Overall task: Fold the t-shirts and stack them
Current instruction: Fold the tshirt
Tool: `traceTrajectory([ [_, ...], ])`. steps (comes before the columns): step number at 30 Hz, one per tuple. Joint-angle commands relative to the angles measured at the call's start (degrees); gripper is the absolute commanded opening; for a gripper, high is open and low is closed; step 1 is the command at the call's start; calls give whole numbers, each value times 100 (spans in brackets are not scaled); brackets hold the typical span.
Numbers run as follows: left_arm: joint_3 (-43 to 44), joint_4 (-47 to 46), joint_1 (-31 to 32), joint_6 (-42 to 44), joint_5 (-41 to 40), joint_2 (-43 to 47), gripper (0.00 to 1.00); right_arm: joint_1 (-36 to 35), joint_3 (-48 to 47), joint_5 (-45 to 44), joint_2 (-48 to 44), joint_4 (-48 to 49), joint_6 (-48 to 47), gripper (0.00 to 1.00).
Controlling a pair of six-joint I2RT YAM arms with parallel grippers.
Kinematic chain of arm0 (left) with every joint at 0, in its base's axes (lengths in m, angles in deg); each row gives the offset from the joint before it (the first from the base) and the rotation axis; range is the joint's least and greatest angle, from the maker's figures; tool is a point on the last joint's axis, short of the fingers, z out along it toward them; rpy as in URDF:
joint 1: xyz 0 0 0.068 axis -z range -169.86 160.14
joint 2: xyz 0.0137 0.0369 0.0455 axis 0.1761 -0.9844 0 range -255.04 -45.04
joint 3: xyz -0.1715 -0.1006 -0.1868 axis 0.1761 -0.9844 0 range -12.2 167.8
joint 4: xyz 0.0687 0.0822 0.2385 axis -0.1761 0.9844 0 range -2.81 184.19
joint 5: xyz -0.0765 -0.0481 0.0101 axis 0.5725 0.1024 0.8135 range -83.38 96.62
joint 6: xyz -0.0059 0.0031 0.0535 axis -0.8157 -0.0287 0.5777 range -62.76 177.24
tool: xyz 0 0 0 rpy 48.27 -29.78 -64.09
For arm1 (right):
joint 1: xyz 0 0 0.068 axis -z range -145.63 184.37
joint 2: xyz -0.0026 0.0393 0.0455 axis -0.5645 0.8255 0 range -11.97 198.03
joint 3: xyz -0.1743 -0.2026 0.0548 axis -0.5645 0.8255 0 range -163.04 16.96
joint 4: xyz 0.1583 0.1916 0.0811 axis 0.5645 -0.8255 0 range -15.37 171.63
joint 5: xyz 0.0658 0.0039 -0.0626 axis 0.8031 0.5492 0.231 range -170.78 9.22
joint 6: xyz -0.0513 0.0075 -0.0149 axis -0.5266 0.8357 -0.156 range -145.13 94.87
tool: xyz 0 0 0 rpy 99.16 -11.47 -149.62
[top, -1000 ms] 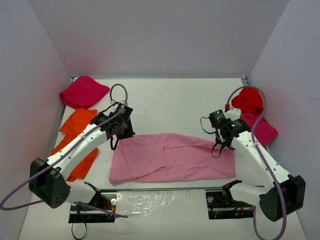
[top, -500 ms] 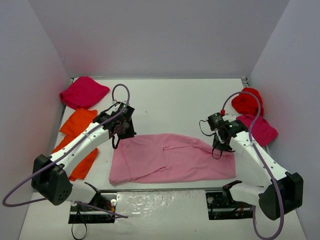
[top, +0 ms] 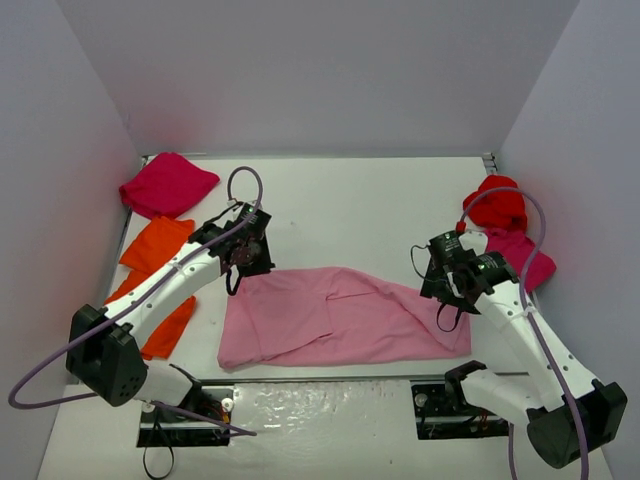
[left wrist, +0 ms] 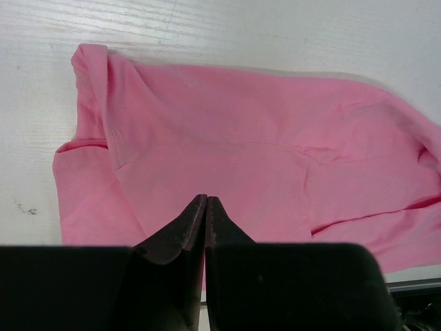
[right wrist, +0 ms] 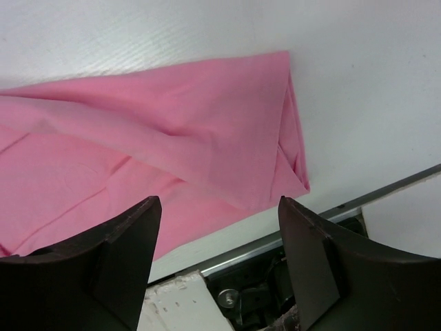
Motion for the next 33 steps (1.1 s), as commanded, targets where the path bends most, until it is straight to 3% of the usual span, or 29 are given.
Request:
traceTrajectory([
  [1,349,-231,5,71,108,-4,0,-12,-246,-44,-114,402,7,64],
  [7,393,-208,5,42,183,19,0,-412,1077,2424,301,3274,87,57],
  [10,300,-394,14,39,479,110,0,-1016,1182,2389,883,4440,287,56],
  [15,228,-491,49,-12,589,271,0,-2393,258,1591,2451,4985,-63,56],
  [20,270,-295,74,-11,462,382,0,-2817,-494,1626,3485,5142,-170,55],
  [27,187,-161,75,4,405,478,0,-2893,-738,1917,4042,5442,-198,55],
  [33,203,-93,70,56,376,470,0,-2977,-652,1815,3749,5275,-75,55],
])
